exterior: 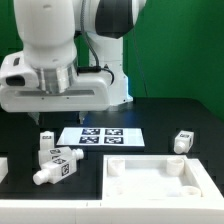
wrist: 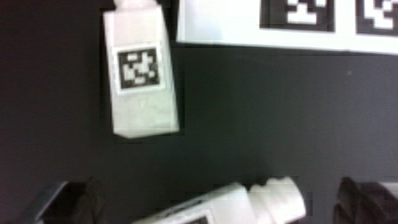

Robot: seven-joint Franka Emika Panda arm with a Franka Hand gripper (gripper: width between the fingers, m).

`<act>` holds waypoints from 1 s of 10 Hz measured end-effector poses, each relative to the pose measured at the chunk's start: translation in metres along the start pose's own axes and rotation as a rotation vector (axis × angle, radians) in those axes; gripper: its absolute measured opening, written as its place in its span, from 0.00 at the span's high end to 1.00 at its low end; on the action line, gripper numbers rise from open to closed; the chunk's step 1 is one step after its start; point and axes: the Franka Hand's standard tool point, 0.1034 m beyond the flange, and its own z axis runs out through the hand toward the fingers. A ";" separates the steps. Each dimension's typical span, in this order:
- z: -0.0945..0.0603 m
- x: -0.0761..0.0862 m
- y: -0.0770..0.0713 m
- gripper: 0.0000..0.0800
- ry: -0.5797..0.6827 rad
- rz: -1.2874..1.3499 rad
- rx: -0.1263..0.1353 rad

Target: Assemble one leg

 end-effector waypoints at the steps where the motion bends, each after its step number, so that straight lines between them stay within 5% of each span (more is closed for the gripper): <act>1: 0.006 -0.003 0.001 0.19 -0.064 -0.012 0.006; 4: 0.032 0.005 0.020 0.19 -0.298 -0.043 -0.012; 8: 0.040 -0.001 0.020 0.19 -0.340 -0.037 -0.004; 10: 0.061 -0.006 0.033 0.19 -0.386 -0.026 -0.019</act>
Offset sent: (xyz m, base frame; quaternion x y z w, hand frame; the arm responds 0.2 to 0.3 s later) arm -0.0174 -0.0164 -0.0143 -0.0279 -0.1961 -0.0630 0.9782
